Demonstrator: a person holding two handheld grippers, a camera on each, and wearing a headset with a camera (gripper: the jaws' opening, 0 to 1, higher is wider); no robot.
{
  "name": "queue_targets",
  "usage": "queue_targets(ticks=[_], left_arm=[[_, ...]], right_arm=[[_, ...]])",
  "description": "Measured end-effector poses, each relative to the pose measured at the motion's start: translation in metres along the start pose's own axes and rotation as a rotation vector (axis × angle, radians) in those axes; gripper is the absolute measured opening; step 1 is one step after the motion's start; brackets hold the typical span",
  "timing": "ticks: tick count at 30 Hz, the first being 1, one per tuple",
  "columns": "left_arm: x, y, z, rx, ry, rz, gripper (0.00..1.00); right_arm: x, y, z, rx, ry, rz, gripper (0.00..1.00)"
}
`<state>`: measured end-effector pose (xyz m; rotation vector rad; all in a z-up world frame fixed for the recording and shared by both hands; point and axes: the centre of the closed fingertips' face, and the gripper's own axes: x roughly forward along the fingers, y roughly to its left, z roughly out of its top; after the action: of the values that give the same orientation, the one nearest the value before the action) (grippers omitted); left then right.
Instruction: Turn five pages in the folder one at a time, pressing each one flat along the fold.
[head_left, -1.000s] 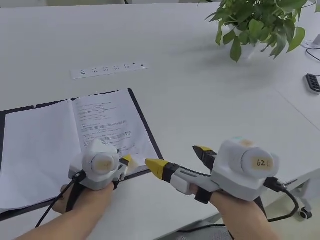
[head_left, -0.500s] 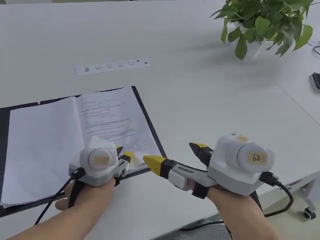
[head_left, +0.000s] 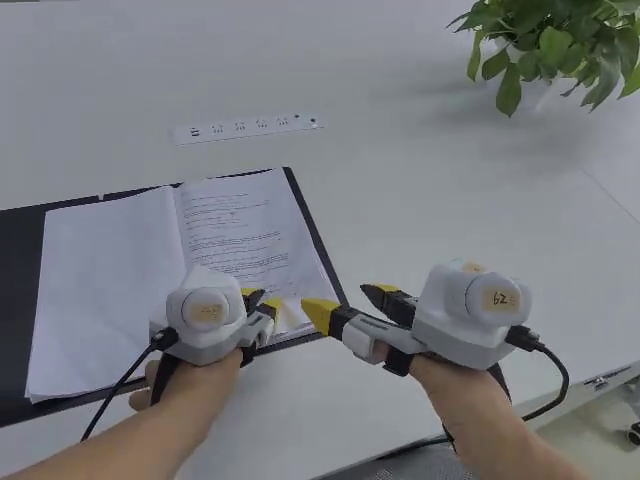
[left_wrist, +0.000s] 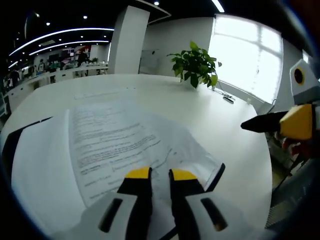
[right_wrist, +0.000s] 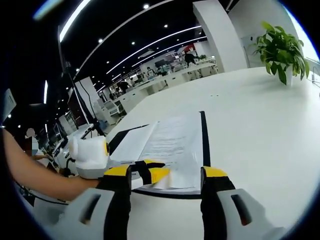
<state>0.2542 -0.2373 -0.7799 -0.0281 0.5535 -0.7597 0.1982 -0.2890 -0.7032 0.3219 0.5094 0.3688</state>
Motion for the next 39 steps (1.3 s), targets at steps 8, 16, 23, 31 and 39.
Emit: queue_targets(ticks=[8,16,23,31,39], left_arm=[[0.0,-0.002,-0.001,-0.011,0.007,-0.014,0.08],[-0.001,-0.006,-0.002,0.003,0.017,-0.03,0.0],[-0.002,-0.008,-0.002,0.037,0.021,-0.027,0.0],[-0.003,-0.027,-0.007,0.18,0.014,-0.064,0.25],[-0.002,-0.014,-0.006,0.209,0.048,-0.037,0.07]], right_arm=[[0.026,-0.002,0.01,-0.047,0.004,0.048,0.48],[0.044,-0.001,0.018,-0.045,0.003,0.08,0.46],[0.045,-0.003,0.013,-0.034,0.013,0.078,0.48],[0.038,-0.012,0.005,-0.012,0.013,0.057,0.49],[0.041,-0.02,0.0,0.003,0.029,0.051,0.49]])
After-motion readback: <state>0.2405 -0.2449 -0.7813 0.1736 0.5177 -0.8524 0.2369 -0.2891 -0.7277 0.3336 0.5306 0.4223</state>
